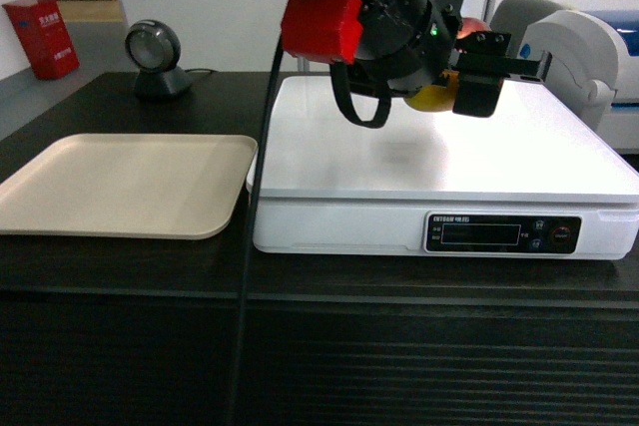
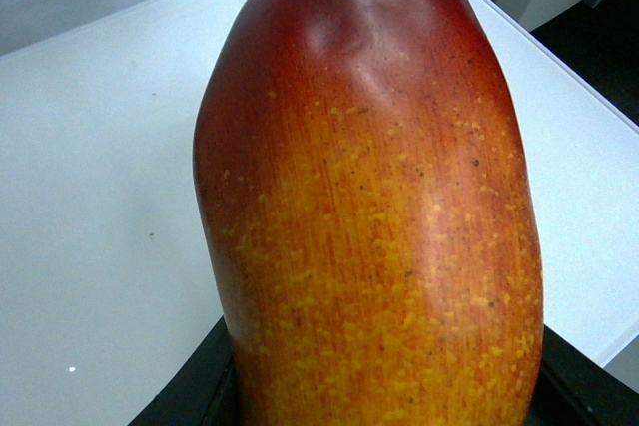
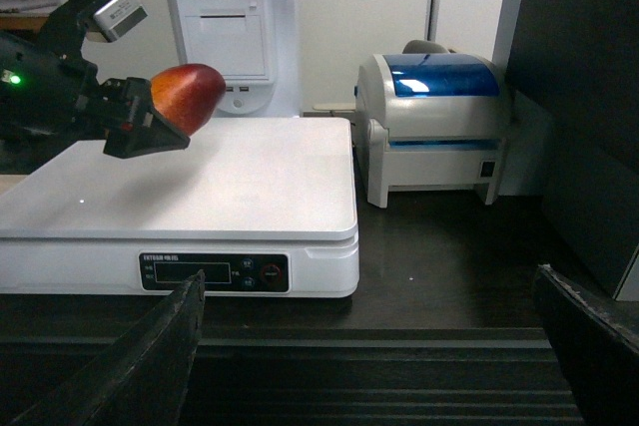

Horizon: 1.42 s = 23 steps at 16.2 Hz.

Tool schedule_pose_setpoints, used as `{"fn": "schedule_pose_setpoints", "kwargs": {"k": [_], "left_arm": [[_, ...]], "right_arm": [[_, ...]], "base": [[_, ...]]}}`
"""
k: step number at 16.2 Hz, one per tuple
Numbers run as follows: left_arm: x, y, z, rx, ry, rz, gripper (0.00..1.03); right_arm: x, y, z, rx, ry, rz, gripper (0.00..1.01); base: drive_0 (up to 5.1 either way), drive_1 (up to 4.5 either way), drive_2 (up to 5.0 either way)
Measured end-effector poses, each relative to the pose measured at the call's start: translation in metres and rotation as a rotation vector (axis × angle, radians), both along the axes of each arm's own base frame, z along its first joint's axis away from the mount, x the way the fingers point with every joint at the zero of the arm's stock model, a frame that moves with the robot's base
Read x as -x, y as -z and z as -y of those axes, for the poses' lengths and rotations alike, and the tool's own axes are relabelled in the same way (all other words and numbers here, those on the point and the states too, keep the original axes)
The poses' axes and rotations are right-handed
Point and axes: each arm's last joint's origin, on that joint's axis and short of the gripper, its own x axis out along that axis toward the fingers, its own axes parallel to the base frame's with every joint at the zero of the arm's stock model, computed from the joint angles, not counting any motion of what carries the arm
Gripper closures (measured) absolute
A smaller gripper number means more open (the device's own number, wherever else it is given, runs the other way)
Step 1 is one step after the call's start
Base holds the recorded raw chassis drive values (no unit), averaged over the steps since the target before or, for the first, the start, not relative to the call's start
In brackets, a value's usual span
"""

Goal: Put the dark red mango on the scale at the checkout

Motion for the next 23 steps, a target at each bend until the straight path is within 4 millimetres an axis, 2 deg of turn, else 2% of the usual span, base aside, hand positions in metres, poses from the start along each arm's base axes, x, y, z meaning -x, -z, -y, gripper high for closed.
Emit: {"fn": "schedule_pose_setpoints", "kwargs": {"k": [3,5,8,9,12,15,17,19,21,23], "left_arm": [[-0.015,0.008,0.012,0.003,-0.063,-0.053,0.49],[-0.024,0.021,0.017,0.019,-0.097,-0.141,0.49],[-0.027,0.026,0.024,0.025,-0.126,-0.201,0.49],[-0.027,0.024,0.026,0.03,-0.129,-0.205,0.42],[-0.027,0.017,0.03,0.053,-0.119,-0.205,0.04],[-0.024,0.008,0.029,0.085,-0.097,-0.143,0.05],[-0.016,-0.026,0.021,0.136,-0.075,-0.016,0.05],[0.0,-0.074,0.005,0.211,-0.044,0.148,0.05],[0.021,-0.125,-0.023,0.256,-0.05,0.357,0.05],[0.036,-0.151,-0.06,0.244,-0.116,0.473,0.05]], "right_arm": [[0.0,0.0,0.0,0.0,0.0,0.0,0.03],[0.0,0.0,0.0,0.0,0.0,0.0,0.03],[0.0,0.0,0.0,0.0,0.0,0.0,0.03],[0.0,0.0,0.0,0.0,0.0,0.0,0.03],[0.0,0.0,0.0,0.0,0.0,0.0,0.03],[0.0,0.0,0.0,0.0,0.0,0.0,0.03],[0.0,0.0,0.0,0.0,0.0,0.0,0.03],[0.0,0.0,0.0,0.0,0.0,0.0,0.03],[0.0,0.0,0.0,0.0,0.0,0.0,0.03],[0.0,0.0,0.0,0.0,0.0,0.0,0.03]], "base": [[0.0,0.0,0.0],[0.0,0.0,0.0],[0.0,0.0,0.0],[0.0,0.0,0.0],[0.0,0.0,0.0],[0.0,0.0,0.0],[0.0,0.0,0.0],[0.0,0.0,0.0],[0.0,0.0,0.0],[0.0,0.0,0.0]]}}
